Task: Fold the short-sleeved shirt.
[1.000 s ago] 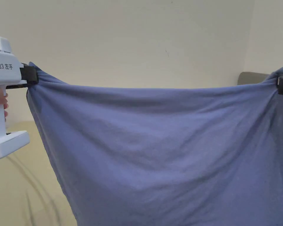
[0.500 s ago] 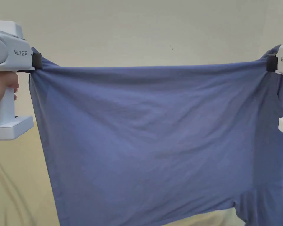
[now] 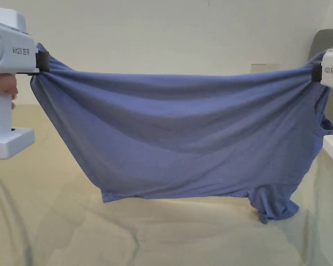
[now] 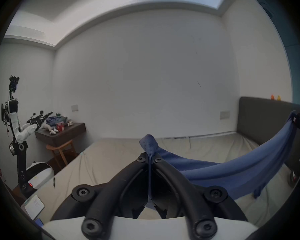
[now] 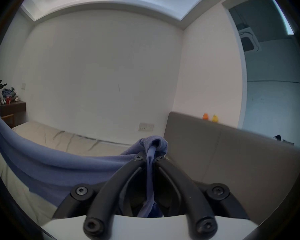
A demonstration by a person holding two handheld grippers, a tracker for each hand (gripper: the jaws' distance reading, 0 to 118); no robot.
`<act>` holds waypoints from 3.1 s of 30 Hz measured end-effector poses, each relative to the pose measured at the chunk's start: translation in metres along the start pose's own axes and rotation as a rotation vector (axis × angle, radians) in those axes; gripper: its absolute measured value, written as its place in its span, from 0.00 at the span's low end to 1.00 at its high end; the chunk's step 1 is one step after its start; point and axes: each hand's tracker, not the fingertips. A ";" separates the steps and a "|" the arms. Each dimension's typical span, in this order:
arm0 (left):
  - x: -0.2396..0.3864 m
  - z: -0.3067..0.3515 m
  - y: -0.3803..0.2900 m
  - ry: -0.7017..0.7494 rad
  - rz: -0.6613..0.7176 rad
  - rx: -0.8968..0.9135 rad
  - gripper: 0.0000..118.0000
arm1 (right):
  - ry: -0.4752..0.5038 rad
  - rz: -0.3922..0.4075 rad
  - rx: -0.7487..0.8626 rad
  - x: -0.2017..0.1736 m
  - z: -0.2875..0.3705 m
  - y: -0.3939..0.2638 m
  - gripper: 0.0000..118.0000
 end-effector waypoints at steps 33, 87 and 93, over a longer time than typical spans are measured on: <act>-0.036 0.329 -0.311 -0.311 0.139 -0.420 0.00 | 0.269 0.016 -0.270 0.092 0.406 -0.276 0.04; 0.048 0.186 -0.247 -0.342 0.040 -0.367 0.00 | 0.261 -0.223 -0.226 0.063 0.445 -0.233 0.00; 0.070 0.010 -0.245 -0.290 0.081 -0.537 0.09 | 0.271 -0.218 -0.292 0.063 0.426 -0.249 0.00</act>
